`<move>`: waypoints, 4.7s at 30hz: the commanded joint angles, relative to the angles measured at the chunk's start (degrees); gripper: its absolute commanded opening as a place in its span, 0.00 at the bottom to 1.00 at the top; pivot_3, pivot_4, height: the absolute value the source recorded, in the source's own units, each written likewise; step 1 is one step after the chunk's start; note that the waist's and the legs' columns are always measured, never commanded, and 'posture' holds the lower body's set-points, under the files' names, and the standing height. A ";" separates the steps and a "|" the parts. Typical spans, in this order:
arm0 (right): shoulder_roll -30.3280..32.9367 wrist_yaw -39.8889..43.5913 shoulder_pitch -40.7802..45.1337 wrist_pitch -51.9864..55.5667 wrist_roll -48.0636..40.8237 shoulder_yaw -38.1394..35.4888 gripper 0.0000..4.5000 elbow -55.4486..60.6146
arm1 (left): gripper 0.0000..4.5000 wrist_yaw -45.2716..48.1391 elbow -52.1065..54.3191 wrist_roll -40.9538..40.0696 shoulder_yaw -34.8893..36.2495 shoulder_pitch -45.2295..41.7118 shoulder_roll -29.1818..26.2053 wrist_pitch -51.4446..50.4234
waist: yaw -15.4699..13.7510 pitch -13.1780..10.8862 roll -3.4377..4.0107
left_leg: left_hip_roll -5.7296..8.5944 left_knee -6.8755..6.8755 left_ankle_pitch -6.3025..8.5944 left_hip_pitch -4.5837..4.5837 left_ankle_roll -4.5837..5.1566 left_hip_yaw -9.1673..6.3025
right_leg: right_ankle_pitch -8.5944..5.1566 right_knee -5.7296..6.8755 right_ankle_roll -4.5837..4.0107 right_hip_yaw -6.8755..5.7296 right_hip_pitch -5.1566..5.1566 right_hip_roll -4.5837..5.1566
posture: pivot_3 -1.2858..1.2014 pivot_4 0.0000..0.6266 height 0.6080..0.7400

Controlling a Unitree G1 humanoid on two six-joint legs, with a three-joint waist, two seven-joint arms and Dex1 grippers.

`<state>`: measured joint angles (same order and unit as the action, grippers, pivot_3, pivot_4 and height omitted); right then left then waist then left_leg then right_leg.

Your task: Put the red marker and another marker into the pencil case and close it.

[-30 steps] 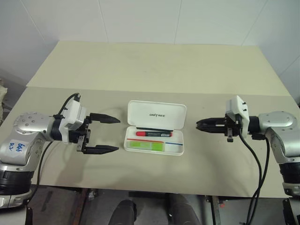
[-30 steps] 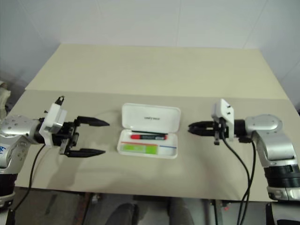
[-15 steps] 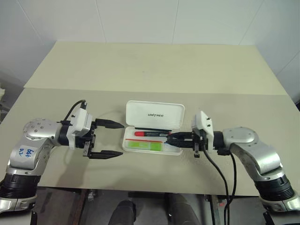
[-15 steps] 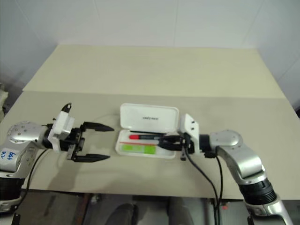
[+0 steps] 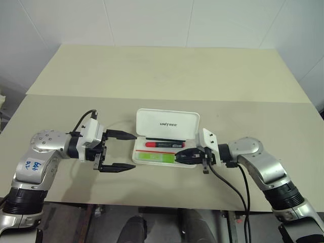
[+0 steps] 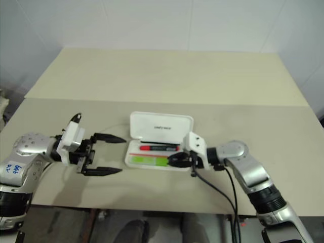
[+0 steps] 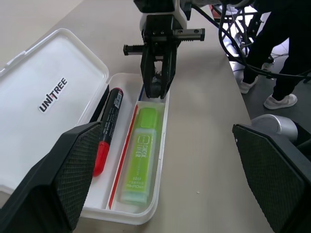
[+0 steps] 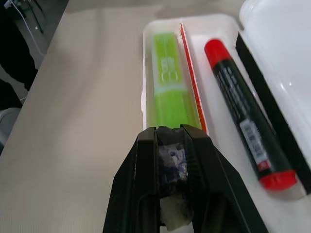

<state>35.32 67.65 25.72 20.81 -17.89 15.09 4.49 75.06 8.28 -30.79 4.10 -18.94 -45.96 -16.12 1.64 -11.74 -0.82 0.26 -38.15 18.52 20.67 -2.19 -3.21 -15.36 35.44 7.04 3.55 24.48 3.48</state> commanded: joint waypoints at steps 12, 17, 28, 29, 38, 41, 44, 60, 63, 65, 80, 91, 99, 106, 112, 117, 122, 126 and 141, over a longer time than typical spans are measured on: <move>-0.38 3.15 2.60 -5.49 2.51 -0.06 0.16 -3.59 | 1.00 -0.92 2.00 -0.20 1.39 -0.04 -1.16 0.26 | 0.07 0.00 0.00 | 0.00 0.00 0.00 0.00 0.00 0.00 | 0.00 0.01 0.00 0.01 0.00 0.00 | 0.52 0.24 1.00; -1.21 2.80 3.58 -5.96 2.42 -0.78 0.53 -4.01 | 1.00 -0.88 1.60 0.03 1.26 -0.52 -1.17 0.53 | 0.05 0.00 0.00 | 0.00 0.00 0.00 0.00 0.00 0.00 | 0.00 0.02 0.00 0.00 0.00 0.00 | 0.52 0.24 1.00; -0.58 1.65 2.54 0.21 -5.89 -6.93 0.99 5.34 | 1.00 -1.41 1.73 -0.12 1.54 -0.51 -0.92 0.19 | -0.02 0.00 0.00 | -0.01 0.00 0.00 0.00 0.00 -0.02 | 0.00 0.01 0.00 0.00 0.01 0.01 | 0.52 0.24 1.00; 0.14 1.58 1.57 1.02 -6.92 -8.05 0.99 6.94 | 1.00 -1.63 1.80 -0.27 1.70 -0.35 -0.93 -0.03 | -0.04 0.00 0.00 | -0.01 0.01 0.00 0.00 0.00 -0.03 | 0.00 0.00 0.00 -0.01 0.01 0.01 | 0.52 0.24 1.00; 9.33 -1.50 -10.44 4.09 -13.38 -24.74 0.99 14.90 | 1.00 -4.32 0.20 -1.34 4.20 -0.25 0.36 -0.40 | -0.26 0.00 0.00 | 0.03 0.01 0.00 0.18 0.00 -0.12 | 0.02 -0.20 0.04 -0.11 0.00 0.05 | 0.52 0.24 1.00; 11.31 -2.35 -12.86 3.19 -13.01 -27.97 1.00 14.30 | 0.96 -3.24 -2.12 -1.32 4.83 -0.18 0.59 0.89 | 0.02 0.00 0.00 | 0.00 0.03 0.00 0.17 0.00 -0.11 | 0.02 -0.20 0.03 -0.11 0.01 0.01 | 0.52 0.24 1.00; 12.78 -1.91 -14.77 1.94 -12.58 -30.03 1.00 13.51 | 0.78 -1.78 -4.94 -1.86 5.57 -0.05 0.59 1.68 | 0.03 0.00 0.00 | -0.01 0.04 0.00 0.09 0.01 -0.06 | 0.00 -0.10 -0.01 -0.07 0.01 -0.03 | 0.52 0.24 1.00; 13.37 -4.15 -13.87 2.54 -12.52 -29.04 1.00 15.26 | 0.00 -3.31 -9.50 0.59 6.30 -0.39 2.90 6.63 | -0.10 0.00 -0.02 | 0.00 0.00 -0.01 0.02 0.03 -0.03 | 0.00 -0.01 -0.01 -0.03 -0.02 0.01 | 0.52 0.24 1.00; 13.36 -4.63 -13.79 2.64 -12.32 -28.95 1.00 15.50 | 0.00 -11.35 -11.84 0.54 9.08 -3.44 6.64 7.54 | -0.16 0.00 -0.03 | 0.00 -0.01 -0.01 0.03 0.03 -0.04 | 0.00 -0.01 -0.01 -0.03 -0.02 0.02 | 0.52 0.24 1.00; 13.40 -4.91 -13.92 2.69 -12.29 -28.91 1.00 15.76 | 0.00 -16.02 -13.28 0.75 10.58 -5.22 8.27 7.12 | -0.29 -0.05 -0.18 | 0.01 -0.06 -0.03 0.04 0.03 -0.08 | 0.00 0.05 0.00 -0.06 -0.02 0.02 | 0.52 0.24 1.00; 13.21 -7.36 -13.72 3.56 -12.70 -28.61 1.00 17.40 | 0.00 -30.44 -27.85 14.73 2.39 -13.07 15.39 10.68 | -0.46 -0.04 -0.22 | 0.06 -0.04 -0.05 0.05 0.00 -0.09 | 0.02 0.04 0.03 -0.07 -0.02 0.04 | 0.52 0.24 1.00; 12.70 -9.05 -15.19 3.95 -13.10 -29.28 1.00 19.29 | 0.00 -27.20 -32.14 15.44 -0.68 -17.62 19.82 11.72 | -0.74 -0.03 -0.22 | 0.06 -0.02 -0.05 0.06 0.00 -0.07 | 0.03 0.01 0.05 -0.06 -0.01 0.03 | 0.52 0.24 1.00; 11.71 -9.85 -15.34 3.03 -12.92 -28.46 1.00 19.25 | 0.00 -20.29 -28.83 11.24 0.18 -16.89 20.91 12.56 | -1.56 -0.03 -0.22 | 0.06 -0.04 -0.05 0.06 -0.01 -0.07 | 0.03 0.02 0.05 -0.07 -0.01 0.02 | 0.52 0.24 1.00; 11.32 -9.84 -15.66 2.34 -12.76 -28.24 1.00 18.94 | 0.00 -13.66 -26.00 8.97 0.28 -15.91 19.38 13.46 | -1.68 -0.03 -0.22 | 0.08 -0.04 -0.05 0.09 -0.01 -0.07 | 0.03 -0.01 0.05 -0.07 -0.01 0.04 | 0.52 0.24 1.00; 11.22 -10.02 -16.13 1.73 -12.78 -28.31 1.00 18.68 | 0.00 -3.31 -22.31 9.13 -2.68 -12.82 15.56 15.34 | -1.49 -0.03 -0.22 | 0.07 -0.03 -0.05 0.09 -0.01 -0.06 | 0.03 -0.02 0.05 -0.06 -0.01 0.03 | 0.52 0.24 1.00; 11.03 -10.40 -16.58 1.55 -12.78 -28.38 1.00 18.86 | 0.00 2.51 -19.46 10.82 -6.89 -11.49 12.72 15.23 | -1.52 -0.03 -0.22 | 0.06 -0.05 -0.06 0.07 0.00 -0.07 | 0.03 0.00 0.04 -0.06 -0.01 0.02 | 0.52 0.24 1.00; 10.67 -11.10 -16.82 1.45 -12.76 -28.31 1.00 19.25 | 0.00 2.33 -18.33 15.31 -11.64 -11.34 11.79 14.92 | -1.55 -0.03 -0.22 | 0.07 -0.04 -0.06 0.07 0.01 -0.07 | 0.03 0.00 0.04 -0.06 -0.02 0.02 | 0.52 0.24 1.00; 10.35 -11.79 -17.59 1.48 -12.89 -28.50 1.00 20.18 | 0.00 0.58 -18.25 17.67 -14.04 -11.92 12.02 12.93 | -1.54 -0.03 -0.22 | 0.07 -0.04 -0.06 0.08 0.01 -0.08 | 0.03 0.00 0.04 -0.06 -0.02 0.01 | 0.52 0.24 1.00; 6.99 -16.54 -20.11 1.49 -12.95 -28.11 1.00 23.67 | 0.00 -0.72 -19.23 21.17 -19.93 -15.32 12.51 4.98 | -1.50 -0.02 -0.22 | 0.09 -0.06 -0.12 -0.57 0.11 -0.17 | 0.03 -0.16 0.04 -0.09 -0.86 0.01 | 0.52 0.24 1.00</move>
<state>42.43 51.69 5.76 23.43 -29.82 -11.81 25.90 73.80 -11.67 -10.27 -14.17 -35.19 -33.40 -8.20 0.14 -11.76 -1.04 0.35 -38.21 18.41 20.10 -2.09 -3.39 -15.33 35.27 7.09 3.46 23.61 3.49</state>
